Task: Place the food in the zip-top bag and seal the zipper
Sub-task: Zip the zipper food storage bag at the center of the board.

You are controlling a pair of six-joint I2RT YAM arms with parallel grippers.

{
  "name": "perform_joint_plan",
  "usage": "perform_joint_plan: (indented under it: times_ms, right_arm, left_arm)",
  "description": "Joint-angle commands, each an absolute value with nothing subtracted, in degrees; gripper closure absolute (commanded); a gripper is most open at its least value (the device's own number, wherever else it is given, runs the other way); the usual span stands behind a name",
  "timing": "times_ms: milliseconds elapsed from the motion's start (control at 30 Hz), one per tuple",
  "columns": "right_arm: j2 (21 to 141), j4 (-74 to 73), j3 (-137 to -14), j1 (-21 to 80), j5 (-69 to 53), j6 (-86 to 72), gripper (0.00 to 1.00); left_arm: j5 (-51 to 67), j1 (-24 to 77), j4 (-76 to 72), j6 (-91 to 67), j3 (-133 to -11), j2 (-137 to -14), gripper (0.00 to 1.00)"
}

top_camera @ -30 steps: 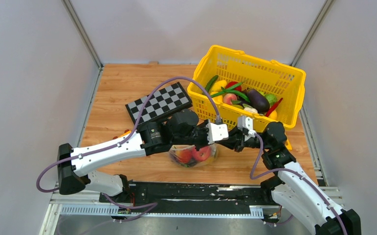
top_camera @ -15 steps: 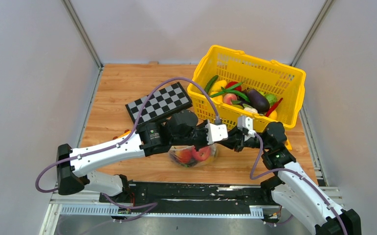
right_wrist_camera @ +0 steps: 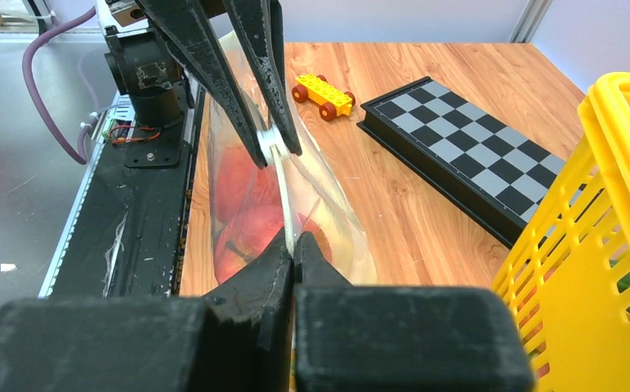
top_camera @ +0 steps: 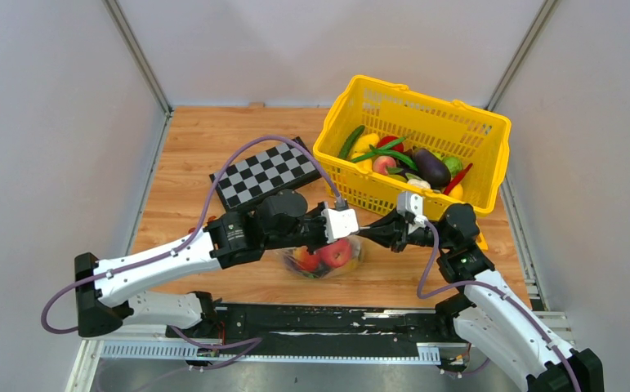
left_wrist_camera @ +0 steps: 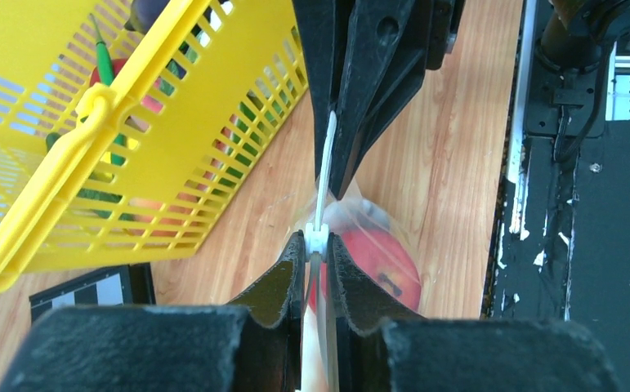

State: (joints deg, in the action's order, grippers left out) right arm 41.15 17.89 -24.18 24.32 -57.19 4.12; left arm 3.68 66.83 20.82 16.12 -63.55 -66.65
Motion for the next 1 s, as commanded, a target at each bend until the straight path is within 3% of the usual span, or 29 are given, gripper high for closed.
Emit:
perform_joint_plan:
  times_ms: [0,467,733,867,967]
  right_arm:
    - [40.3,21.0,-24.5,24.1,-55.9,3.4,1.0]
    - [39.6,19.6,-25.3,24.1,-55.8,3.5,1.0]
    - [39.8,13.3,-27.4,24.1,-50.9,4.1,1.0]
    - [42.6,4.3,-32.4,24.1,-52.7,8.3,0.93]
    - [44.0,1.2,-34.2,24.1,-53.1,8.1,0.78]
  left_arm:
    - [0.6,65.8,23.4,15.1,-62.3,-63.5,1.0]
    - [-5.8,65.5,27.1,11.8,-57.8,-55.7,1.0]
    - [-4.7,65.5,26.2,12.1,-59.7,-57.5,1.0]
    - [-4.2,65.5,26.7,11.9,-60.2,-58.5,1.0]
    - [-3.6,65.5,25.9,11.9,-59.8,-58.6,1.0]
